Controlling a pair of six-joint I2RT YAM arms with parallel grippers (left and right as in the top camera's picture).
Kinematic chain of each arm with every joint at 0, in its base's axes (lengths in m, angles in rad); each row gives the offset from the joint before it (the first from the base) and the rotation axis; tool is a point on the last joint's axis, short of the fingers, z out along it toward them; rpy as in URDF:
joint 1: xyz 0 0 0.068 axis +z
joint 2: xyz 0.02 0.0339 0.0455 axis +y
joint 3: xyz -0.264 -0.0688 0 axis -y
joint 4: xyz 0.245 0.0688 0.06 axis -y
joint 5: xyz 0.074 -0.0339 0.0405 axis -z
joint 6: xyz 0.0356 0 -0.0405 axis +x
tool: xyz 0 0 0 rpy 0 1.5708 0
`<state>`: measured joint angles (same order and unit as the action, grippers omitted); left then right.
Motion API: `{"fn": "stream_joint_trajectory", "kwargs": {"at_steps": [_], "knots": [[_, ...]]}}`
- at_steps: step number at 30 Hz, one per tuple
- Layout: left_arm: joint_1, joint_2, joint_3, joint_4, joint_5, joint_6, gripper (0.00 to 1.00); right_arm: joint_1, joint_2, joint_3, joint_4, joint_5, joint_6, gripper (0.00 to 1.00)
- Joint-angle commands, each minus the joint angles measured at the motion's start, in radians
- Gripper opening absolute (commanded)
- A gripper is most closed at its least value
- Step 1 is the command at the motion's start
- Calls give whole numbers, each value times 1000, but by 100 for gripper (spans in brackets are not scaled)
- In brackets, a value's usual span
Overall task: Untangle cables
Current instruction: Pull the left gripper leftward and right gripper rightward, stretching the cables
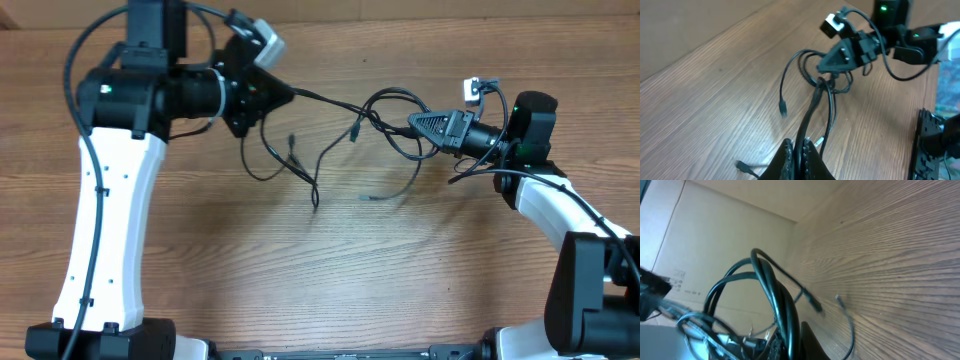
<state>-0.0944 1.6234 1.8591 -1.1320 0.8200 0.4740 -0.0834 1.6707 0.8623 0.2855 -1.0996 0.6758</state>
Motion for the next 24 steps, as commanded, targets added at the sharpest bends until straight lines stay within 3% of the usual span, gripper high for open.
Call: {"fn": "stream_joint_trajectory", "kwargs": {"at_steps": [1,4,7,16,21,23,24], "knots": [[104,-69,22,14,41,-34,4,-30,-6,8,-18,79,-31,4],[139,-69,22,15,71,-33,4,-30,-6,8,-21,82,-31,5],[160,-69,22,13,73,-34,4,-30,-6,8,-21,82,-30,16],[161,-69,22,11,88,-33,4,-30,-6,8,-27,89,-30,18],[161,-69,22,10,146,-33,4,-28,-6,8,-27,57,-31,31],[161,-69,22,10,183,-33,4,-28,-6,8,-26,29,-39,39],[160,-69,22,11,204,-32,4,-27,-6,8,-11,-27,-111,46]]}}
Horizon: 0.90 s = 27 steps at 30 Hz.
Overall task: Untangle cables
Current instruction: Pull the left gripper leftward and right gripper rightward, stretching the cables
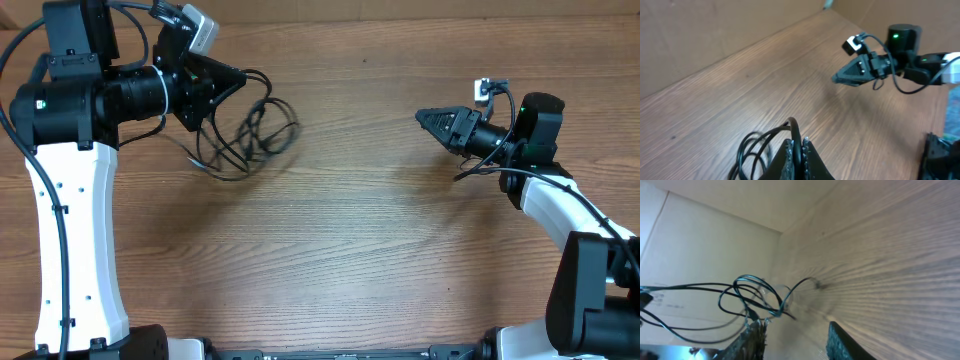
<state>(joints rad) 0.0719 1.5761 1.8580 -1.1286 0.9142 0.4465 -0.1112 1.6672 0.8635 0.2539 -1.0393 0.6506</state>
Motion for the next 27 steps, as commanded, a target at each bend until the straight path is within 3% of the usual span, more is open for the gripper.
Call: {"fn": "stream_joint_trajectory", "kwargs": {"at_steps": [1,4,12,16,27], "knots": [[-7,-22,23,7,115,-5,4,4,-3,7,33,-130,-130,52],[-13,-22,23,0,144,24,4,19,-3,7,88,-235,-212,64],[-71,-22,23,-87,168,191,4,97,-3,7,274,-290,-268,77],[-113,-22,23,-108,168,259,4,148,-3,7,345,-291,-272,80],[-174,-22,23,-107,246,318,4,264,-2,7,312,-290,-521,80]]}}
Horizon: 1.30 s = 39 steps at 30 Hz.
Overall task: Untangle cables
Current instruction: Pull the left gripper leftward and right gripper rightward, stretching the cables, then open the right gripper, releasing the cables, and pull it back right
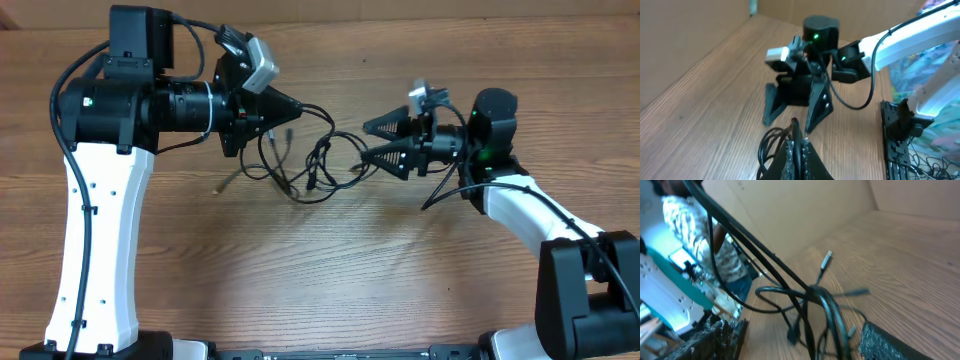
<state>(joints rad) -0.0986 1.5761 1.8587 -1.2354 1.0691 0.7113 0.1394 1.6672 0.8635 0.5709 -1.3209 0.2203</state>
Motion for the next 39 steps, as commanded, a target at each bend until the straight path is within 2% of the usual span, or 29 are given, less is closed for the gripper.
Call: {"fn": "stream_joint_trajectory", "kwargs": {"at_steps": [1,6,10,11,12,13,14,17,20,26,34,39], "knots": [[-4,-22,22,2,114,58,4,19,-2,7,-14,-8,-105,80],[-5,-22,22,5,205,79,5,28,-2,7,-74,3,-147,74],[-5,-22,22,4,212,78,4,28,-2,7,-86,2,-147,57],[-5,-22,22,4,212,78,4,28,-2,7,-88,2,-146,50],[-5,-22,22,5,211,78,4,28,-2,7,-93,2,-146,37],[-5,-22,22,5,206,78,4,28,-2,7,-108,2,-146,13],[-5,-22,22,5,198,78,4,28,-2,7,-112,2,-142,4],[-5,-22,22,4,134,68,4,26,-3,7,-108,6,-83,4],[-5,-22,22,-11,53,21,4,3,-3,7,-106,84,58,4],[-5,-22,22,-78,25,33,4,-111,-3,7,-140,254,233,4],[14,-28,22,-51,47,34,4,-231,-2,7,-463,414,206,4],[48,-28,23,-39,74,33,4,-272,-2,7,-557,441,168,4]]}}
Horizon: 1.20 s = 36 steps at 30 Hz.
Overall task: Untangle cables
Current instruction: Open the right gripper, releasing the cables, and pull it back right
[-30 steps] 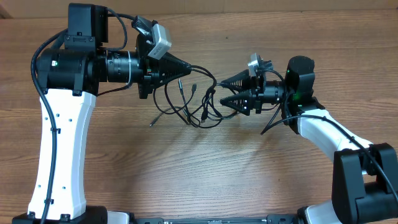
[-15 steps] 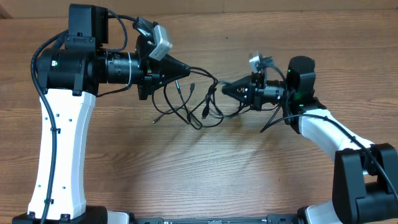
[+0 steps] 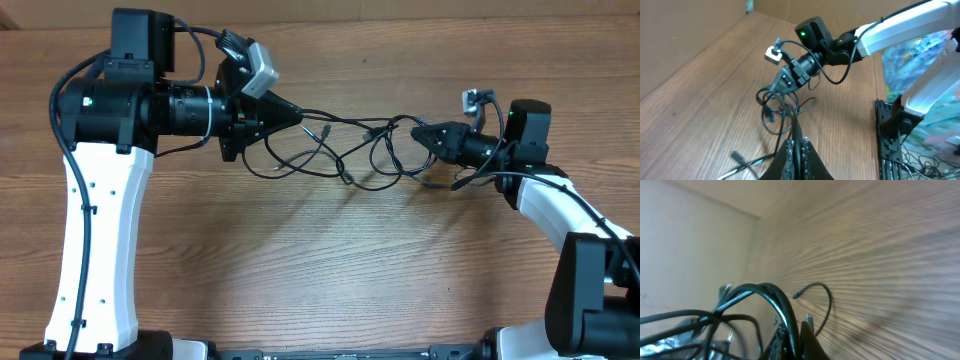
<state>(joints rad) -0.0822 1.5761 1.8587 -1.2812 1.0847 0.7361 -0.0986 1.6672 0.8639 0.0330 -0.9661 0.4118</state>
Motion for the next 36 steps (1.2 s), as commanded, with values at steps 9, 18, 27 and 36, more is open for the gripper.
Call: {"fn": "stream_joint_trajectory", "kwargs": {"at_steps": [9,18,27,36], "knots": [[176,-28,23,7,138,9,4,-131,-3,7,-150,121,-23,4],[338,-28,23,6,192,8,4,-157,-3,7,-178,117,-23,4],[457,-28,23,6,175,8,4,-159,-2,7,-181,138,-23,4],[517,-28,23,4,135,0,4,-159,-2,7,-196,183,-23,4]]}}
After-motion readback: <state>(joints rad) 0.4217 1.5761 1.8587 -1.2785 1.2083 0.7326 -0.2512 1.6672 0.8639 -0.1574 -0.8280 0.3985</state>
